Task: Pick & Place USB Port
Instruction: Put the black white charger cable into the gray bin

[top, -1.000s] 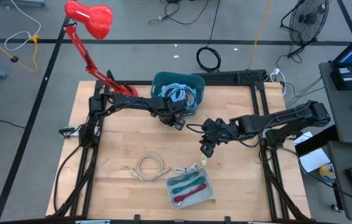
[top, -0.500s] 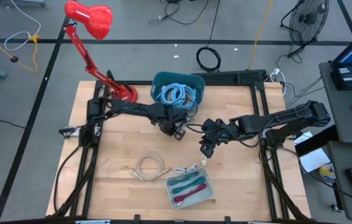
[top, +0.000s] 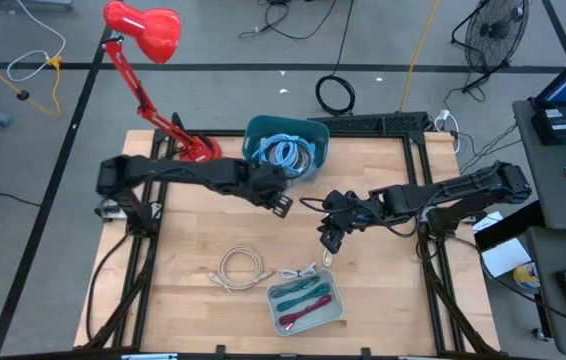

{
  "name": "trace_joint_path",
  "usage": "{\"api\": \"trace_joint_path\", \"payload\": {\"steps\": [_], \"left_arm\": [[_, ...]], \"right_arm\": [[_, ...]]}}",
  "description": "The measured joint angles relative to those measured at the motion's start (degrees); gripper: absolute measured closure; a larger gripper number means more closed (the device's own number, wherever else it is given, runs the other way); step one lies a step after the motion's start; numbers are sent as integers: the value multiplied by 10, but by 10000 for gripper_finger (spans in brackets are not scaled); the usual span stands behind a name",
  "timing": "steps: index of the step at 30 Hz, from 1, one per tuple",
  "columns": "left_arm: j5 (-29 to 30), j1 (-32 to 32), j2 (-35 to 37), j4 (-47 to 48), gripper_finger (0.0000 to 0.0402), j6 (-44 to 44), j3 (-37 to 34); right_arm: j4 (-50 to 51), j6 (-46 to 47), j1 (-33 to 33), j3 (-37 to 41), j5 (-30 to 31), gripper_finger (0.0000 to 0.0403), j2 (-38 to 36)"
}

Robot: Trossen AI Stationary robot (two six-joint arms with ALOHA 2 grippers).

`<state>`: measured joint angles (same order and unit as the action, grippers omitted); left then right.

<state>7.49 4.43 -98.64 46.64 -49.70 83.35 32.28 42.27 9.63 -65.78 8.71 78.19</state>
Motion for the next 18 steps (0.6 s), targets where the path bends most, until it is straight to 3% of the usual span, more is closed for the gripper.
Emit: {"api": "trace_joint_path", "payload": {"steps": [10, 18], "left_arm": [[86, -32, 120, -7, 400, -29, 0], [132, -59, 168, -23, 401, -31, 1]], "right_arm": [[-78, -7, -1, 0, 0, 282, 0], [-192, -9, -25, 0, 2, 282, -8]]}}
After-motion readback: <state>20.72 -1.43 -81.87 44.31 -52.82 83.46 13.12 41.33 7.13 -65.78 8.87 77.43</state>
